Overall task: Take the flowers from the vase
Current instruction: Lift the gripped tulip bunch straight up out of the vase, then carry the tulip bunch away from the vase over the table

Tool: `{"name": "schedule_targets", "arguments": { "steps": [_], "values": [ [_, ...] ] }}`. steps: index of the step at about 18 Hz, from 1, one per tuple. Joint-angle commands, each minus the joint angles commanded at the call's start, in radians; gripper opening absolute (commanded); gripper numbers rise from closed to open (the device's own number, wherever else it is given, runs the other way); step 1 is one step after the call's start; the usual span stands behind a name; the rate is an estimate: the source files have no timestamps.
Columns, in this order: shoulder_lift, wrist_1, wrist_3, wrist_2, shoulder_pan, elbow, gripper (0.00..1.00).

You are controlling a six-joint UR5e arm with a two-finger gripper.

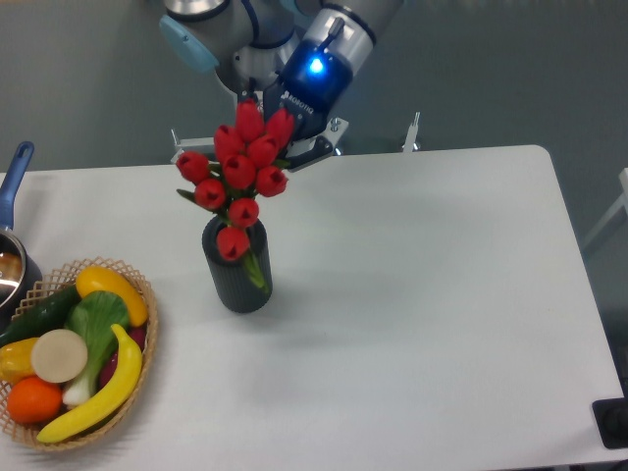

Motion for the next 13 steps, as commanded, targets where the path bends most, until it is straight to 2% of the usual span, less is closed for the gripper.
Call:
{"name": "schedule_targets", "arguments": {
  "steps": [7, 13],
  "values": [
    [-0.008, -0.009, -0.083, -0.025, 0.025, 0.061, 0.0],
    [-0.034, -0.009, -0.221, -0.026, 0.041, 0.161, 0.0]
  ]
}}
